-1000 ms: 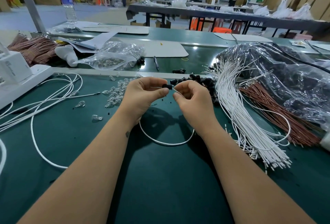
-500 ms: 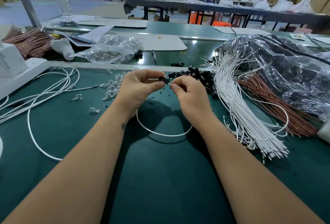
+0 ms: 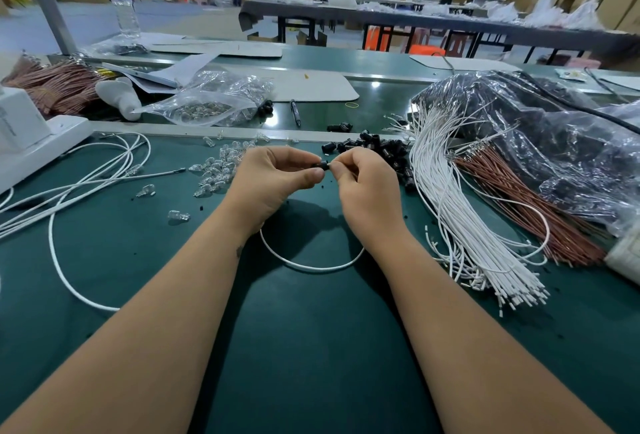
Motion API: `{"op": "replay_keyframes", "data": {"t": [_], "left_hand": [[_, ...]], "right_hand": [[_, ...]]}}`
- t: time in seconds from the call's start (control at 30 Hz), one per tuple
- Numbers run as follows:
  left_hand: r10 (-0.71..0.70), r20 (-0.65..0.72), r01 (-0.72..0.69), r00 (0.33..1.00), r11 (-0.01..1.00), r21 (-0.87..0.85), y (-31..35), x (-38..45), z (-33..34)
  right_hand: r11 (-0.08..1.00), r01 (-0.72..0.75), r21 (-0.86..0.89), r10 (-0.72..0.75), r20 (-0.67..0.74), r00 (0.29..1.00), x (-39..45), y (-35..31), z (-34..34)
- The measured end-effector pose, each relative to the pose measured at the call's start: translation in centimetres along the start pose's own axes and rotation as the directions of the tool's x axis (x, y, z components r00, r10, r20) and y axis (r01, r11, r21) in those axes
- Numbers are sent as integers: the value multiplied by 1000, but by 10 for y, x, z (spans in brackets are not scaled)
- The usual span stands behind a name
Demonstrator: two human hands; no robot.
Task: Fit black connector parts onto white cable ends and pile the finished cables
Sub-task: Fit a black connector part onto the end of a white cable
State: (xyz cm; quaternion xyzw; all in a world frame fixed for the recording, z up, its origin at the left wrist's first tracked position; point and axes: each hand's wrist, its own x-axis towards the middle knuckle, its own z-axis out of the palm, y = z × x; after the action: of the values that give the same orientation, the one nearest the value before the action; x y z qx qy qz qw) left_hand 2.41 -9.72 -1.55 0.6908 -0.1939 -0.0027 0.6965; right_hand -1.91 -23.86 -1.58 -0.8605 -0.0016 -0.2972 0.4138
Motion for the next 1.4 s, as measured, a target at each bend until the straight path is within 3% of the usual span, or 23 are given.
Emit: {"op": "replay_keyframes", "data": {"t": [0.3, 0.47, 0.73, 1.4], "left_hand": [[60, -14, -57, 998, 988, 141, 2, -4, 2], [-24, -130, 23, 991, 1000, -9, 0, 1, 0], [-26, -102, 21, 994, 998, -54, -1, 4, -4], [36, -2, -36, 999, 998, -47, 3, -3, -1]], "right_hand": [[990, -2, -142, 7, 33, 999, 0, 2, 1], [987, -109, -118, 103, -60, 993, 6, 5, -1], [997, -73, 17, 74, -83, 994, 2, 0, -2], [996, -83, 25, 85, -71, 994, -1, 1, -6]]}}
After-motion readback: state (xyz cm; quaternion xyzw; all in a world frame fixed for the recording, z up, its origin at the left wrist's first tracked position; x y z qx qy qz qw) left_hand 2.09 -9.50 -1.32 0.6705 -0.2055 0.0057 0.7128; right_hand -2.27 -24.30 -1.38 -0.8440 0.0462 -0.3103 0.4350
